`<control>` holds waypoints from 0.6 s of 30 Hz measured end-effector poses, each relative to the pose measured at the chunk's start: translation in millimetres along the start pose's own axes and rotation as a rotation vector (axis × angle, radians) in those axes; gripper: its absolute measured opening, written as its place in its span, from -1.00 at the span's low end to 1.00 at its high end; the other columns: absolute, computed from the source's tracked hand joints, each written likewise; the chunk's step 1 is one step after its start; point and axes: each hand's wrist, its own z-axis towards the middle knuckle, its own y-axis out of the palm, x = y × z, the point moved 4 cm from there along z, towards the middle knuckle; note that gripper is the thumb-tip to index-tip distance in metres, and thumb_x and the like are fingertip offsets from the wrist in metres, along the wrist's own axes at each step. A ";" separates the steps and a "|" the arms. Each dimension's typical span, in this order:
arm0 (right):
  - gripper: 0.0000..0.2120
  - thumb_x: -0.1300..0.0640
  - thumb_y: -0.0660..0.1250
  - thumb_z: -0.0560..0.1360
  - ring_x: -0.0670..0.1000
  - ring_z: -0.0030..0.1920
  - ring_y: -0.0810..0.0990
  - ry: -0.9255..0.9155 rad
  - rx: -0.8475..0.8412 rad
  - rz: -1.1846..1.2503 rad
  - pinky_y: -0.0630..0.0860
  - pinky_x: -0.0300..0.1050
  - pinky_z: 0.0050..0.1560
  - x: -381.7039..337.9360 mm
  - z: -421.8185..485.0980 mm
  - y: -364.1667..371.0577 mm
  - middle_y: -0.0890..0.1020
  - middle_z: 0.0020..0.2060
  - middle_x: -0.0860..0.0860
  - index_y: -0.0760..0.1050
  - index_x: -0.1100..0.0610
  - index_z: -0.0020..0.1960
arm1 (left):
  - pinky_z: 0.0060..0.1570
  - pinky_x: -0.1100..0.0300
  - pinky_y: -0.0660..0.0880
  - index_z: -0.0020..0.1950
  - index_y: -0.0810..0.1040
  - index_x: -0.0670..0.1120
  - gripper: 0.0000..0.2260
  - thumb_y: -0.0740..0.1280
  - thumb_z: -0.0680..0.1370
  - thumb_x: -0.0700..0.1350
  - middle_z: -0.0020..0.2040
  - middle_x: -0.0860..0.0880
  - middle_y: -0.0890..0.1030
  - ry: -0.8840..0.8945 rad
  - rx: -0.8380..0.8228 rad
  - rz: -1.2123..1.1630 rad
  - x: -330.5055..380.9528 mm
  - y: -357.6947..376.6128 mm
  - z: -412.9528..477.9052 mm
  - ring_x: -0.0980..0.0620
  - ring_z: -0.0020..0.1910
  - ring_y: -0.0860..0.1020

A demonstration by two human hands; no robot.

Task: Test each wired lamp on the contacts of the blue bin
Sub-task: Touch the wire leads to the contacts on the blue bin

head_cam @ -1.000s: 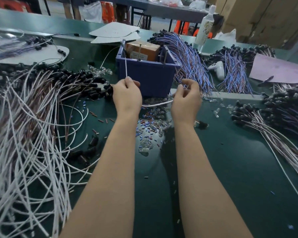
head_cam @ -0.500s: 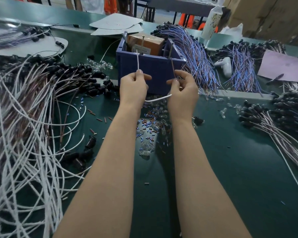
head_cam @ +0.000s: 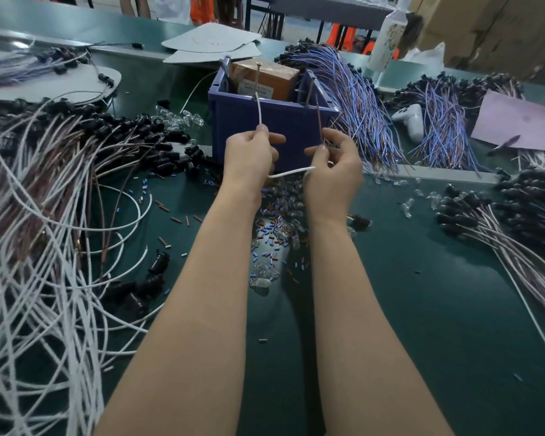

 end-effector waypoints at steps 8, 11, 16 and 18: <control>-0.77 0.31 0.18 0.54 -0.08 -0.18 0.58 -0.026 -0.050 -0.004 0.48 -0.26 -0.10 -3.9 -2.5 2.2 0.63 -0.23 -0.02 0.55 0.15 0.10 | -0.62 0.42 0.15 -0.12 0.56 -0.13 -0.67 0.06 0.67 -0.08 -0.65 0.16 0.29 -0.008 -0.005 -0.031 -1.1 -0.4 -0.5 0.21 -0.68 0.22; -0.77 0.31 0.18 0.55 -0.09 -0.19 0.57 -0.029 -0.055 0.005 0.48 -0.27 -0.14 -4.0 -2.9 2.8 0.62 -0.24 -0.02 0.56 0.15 0.09 | -0.62 0.41 0.16 -0.09 0.56 -0.14 -0.67 0.06 0.67 -0.07 -0.64 0.16 0.30 -0.003 -0.001 -0.042 -1.4 -1.1 -1.4 0.21 -0.67 0.23; -0.77 0.32 0.18 0.54 -0.07 -0.18 0.58 -0.021 -0.054 0.006 0.52 -0.18 -0.10 -4.9 -2.8 3.0 0.62 -0.25 -0.03 0.56 0.14 0.07 | -0.61 0.39 0.18 -0.09 0.56 -0.14 -0.67 0.06 0.67 -0.07 -0.64 0.16 0.30 0.000 -0.013 -0.032 -2.4 1.2 -3.2 0.21 -0.65 0.24; -0.77 0.32 0.18 0.54 -0.10 -0.21 0.56 -0.025 -0.049 0.005 0.49 -0.25 -0.14 -4.9 -2.8 2.9 0.62 -0.26 -0.04 0.57 0.14 0.07 | -0.60 0.38 0.18 -0.09 0.56 -0.14 -0.67 0.06 0.67 -0.08 -0.64 0.16 0.29 0.001 -0.019 -0.030 -1.7 1.7 -2.1 0.20 -0.65 0.24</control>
